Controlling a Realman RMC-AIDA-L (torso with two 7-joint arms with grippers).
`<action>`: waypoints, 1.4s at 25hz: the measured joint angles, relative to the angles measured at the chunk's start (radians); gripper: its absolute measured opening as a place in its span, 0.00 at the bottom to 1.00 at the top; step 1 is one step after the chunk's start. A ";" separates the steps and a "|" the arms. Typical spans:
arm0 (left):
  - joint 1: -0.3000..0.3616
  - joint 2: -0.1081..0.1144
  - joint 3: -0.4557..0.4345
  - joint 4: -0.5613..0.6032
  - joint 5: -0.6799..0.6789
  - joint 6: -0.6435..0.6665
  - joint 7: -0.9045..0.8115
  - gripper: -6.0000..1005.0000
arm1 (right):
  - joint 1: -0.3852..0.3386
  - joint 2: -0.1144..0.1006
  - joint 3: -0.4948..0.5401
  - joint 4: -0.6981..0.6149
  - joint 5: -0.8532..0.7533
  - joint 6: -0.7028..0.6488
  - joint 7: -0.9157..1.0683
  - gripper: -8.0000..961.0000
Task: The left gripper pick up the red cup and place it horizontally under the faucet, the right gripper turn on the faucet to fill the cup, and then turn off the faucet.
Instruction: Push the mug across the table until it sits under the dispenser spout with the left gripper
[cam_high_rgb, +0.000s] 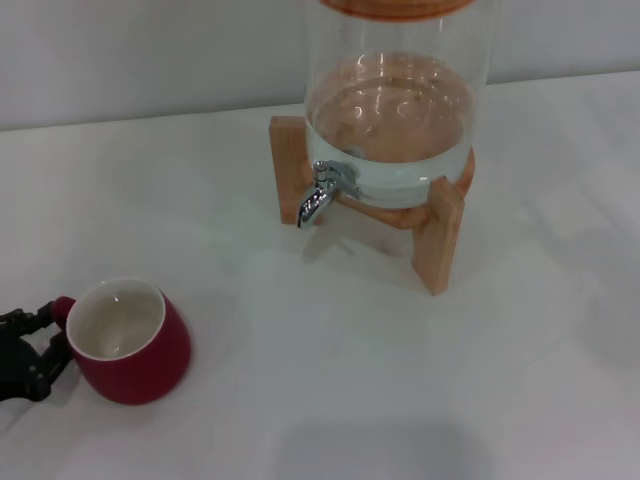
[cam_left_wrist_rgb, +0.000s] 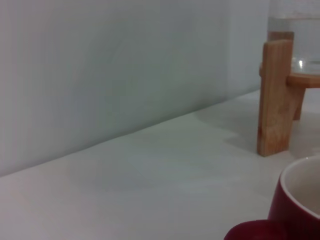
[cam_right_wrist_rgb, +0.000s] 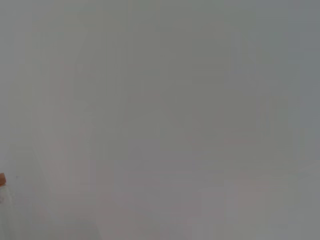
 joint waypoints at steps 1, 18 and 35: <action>-0.001 0.000 0.002 0.000 0.002 0.000 0.000 0.34 | 0.000 0.000 0.001 0.000 0.000 0.001 0.000 0.75; 0.014 -0.004 0.007 0.037 -0.007 -0.020 0.022 0.29 | 0.004 -0.002 0.012 -0.012 0.000 0.011 0.000 0.75; 0.007 -0.004 0.008 0.031 -0.059 -0.015 0.029 0.12 | 0.007 -0.002 0.013 -0.012 0.000 0.012 0.000 0.75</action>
